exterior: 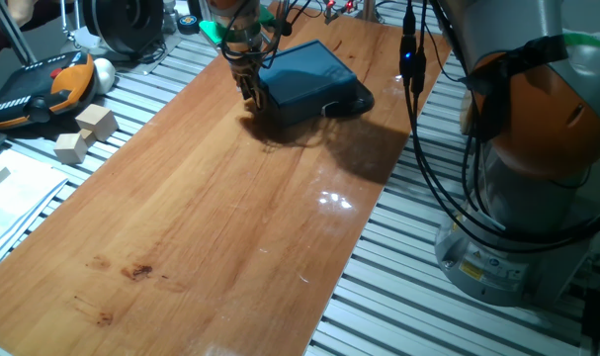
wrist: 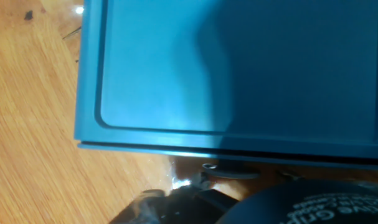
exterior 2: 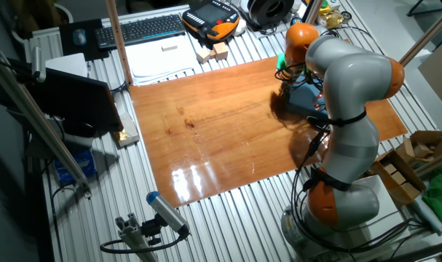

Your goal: Grasp the handle and close the drawer

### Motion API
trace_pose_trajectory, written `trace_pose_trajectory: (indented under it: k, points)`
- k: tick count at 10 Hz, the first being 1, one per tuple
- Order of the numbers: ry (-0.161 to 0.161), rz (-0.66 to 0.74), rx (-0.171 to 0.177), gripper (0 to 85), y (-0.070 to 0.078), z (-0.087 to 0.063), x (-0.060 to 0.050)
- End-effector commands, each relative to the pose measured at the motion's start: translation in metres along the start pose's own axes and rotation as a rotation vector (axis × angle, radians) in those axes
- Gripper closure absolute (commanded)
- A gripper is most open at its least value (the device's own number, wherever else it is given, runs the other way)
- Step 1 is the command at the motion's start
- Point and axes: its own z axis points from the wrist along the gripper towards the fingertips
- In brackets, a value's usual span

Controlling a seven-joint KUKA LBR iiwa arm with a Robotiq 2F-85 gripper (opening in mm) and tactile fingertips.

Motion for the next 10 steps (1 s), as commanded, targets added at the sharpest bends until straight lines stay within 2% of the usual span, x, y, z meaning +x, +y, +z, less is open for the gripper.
trace_pose_trajectory:
  k: [1,2,4,7,8,10]
  points:
    - [-0.005,0.006,-0.003,8.7,0.0005,-0.0002,-0.0008]
    - [-0.012,0.012,-0.006,6.0,0.0024,-0.0012,-0.0039]
    - [-0.025,0.021,-0.003,6.3,0.0046,-0.0002,-0.0072]
    - [-0.023,0.024,0.002,8.3,0.0056,0.0037,-0.0074]
    - [-0.024,0.021,-0.001,11.0,0.0058,0.0038,-0.0071]
    - [-0.025,0.012,-0.003,23.0,0.0059,0.0038,-0.0070]
